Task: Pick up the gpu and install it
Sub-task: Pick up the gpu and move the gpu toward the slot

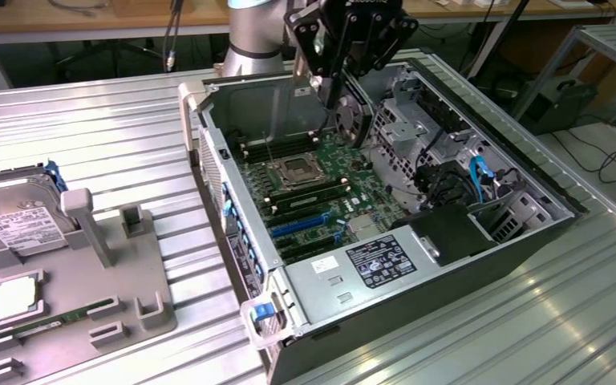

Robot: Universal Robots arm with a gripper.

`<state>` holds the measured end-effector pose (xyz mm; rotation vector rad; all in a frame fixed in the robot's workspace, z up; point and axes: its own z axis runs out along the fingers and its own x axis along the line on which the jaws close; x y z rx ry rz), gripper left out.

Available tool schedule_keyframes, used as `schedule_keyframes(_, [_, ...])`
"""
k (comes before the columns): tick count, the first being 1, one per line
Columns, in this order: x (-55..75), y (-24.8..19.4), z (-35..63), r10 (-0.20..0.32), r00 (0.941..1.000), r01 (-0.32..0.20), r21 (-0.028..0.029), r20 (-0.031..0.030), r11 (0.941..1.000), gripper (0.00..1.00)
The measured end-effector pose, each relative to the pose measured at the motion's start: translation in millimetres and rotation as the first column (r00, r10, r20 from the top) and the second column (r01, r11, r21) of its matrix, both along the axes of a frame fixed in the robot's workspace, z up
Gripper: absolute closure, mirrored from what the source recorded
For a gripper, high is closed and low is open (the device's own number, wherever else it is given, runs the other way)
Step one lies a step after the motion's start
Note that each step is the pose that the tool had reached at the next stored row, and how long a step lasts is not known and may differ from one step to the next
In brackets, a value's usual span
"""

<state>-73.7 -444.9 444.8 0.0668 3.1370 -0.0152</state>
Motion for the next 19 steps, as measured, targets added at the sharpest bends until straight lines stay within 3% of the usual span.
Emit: schedule_keyframes(19, [32.7,0.0,-0.5,0.0,1.0,0.0,0.0,-0.0001,1.0,0.72])
